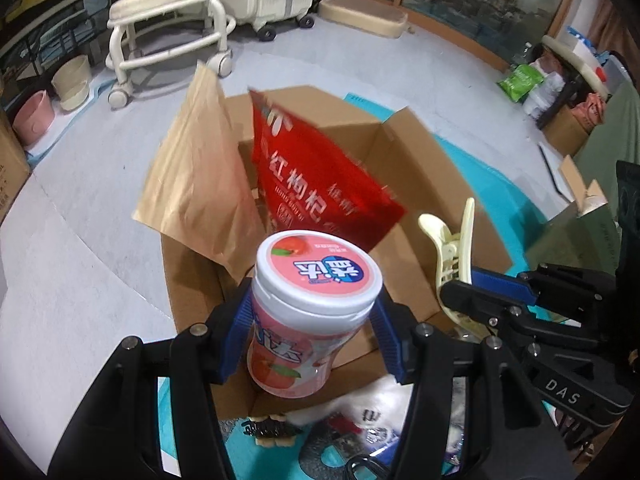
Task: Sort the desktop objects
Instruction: 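Carry the pink cup and hair clip over the cardboard box, then open both tools to drop the cup and hair clip into the box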
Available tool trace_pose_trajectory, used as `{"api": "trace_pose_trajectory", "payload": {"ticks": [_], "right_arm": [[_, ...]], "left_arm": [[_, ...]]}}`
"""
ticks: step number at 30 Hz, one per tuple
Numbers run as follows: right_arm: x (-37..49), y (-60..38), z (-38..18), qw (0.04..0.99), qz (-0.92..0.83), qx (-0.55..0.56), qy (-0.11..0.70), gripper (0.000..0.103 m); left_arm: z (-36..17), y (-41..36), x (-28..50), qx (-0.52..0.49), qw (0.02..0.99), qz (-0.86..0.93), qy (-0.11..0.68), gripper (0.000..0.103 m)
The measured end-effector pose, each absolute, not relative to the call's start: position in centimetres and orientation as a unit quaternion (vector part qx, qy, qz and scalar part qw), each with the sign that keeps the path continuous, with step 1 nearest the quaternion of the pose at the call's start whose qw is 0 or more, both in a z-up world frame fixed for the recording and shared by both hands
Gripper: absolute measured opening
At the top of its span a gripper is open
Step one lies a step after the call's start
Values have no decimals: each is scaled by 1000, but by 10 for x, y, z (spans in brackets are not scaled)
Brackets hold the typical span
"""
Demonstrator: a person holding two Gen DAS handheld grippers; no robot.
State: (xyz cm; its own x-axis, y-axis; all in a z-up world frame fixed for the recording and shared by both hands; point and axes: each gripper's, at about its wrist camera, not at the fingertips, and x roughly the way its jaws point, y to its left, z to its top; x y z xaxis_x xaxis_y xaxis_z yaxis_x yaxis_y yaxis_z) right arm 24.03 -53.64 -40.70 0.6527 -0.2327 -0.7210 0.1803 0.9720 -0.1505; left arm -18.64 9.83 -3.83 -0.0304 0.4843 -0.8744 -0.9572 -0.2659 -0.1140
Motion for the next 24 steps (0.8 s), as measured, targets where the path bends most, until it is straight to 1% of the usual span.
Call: {"api": "trace_pose_trajectory", "payload": {"ticks": [5,10,17,20,21,23,24], "right_arm": [[258,-550,-424,900,-123,-31,417,15],[271,-562,-435,892,-134,-35,431,15],[280,-576,-449,883,-137,-34,448,15],[279,-576,-451,888,-123,-31,442,16],[278,-576,-451,889,-122,-32,441,16],[278,-575,-452,887,-133,-39,441,16],[279,-576,-451,886,-135,-42,442,17]], "left_arm": [[-60,102,-187,-441,536,658,292,54],[-77,106,-191,-452,528,656,293,54],[-82,110,-188,-428,518,670,314,54],[-84,112,-183,-420,512,673,328,55],[-84,112,-182,-418,512,674,330,56],[-84,113,-180,-418,510,674,333,65],[-84,113,-178,-414,508,676,336,68]]}}
